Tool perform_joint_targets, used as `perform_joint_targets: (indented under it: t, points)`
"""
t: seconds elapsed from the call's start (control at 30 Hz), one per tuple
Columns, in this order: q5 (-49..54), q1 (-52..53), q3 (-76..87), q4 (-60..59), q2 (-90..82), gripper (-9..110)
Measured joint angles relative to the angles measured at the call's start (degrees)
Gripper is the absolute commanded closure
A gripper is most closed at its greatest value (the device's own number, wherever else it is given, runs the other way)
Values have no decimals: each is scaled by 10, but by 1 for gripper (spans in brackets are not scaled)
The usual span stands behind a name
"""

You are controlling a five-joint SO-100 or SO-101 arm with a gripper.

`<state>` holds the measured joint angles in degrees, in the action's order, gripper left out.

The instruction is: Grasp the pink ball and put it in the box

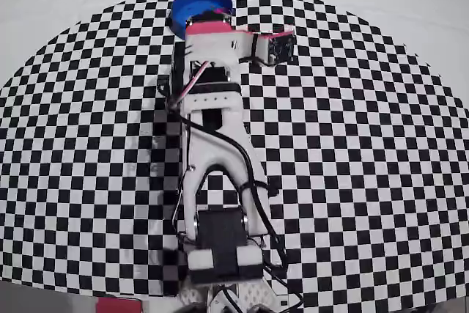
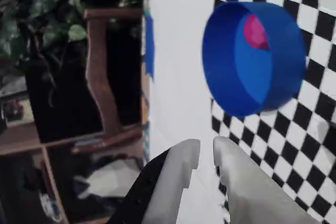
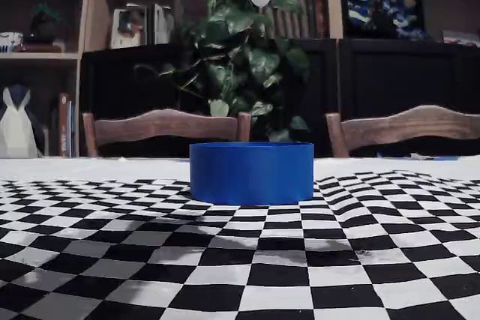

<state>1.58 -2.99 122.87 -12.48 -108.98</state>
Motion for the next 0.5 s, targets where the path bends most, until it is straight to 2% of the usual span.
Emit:
perform_joint_targets:
  t: [0.3,0.5]
  points:
    - [-4,6,243,-11,-209,101]
    - [-6,11,407,-35,-425,101]
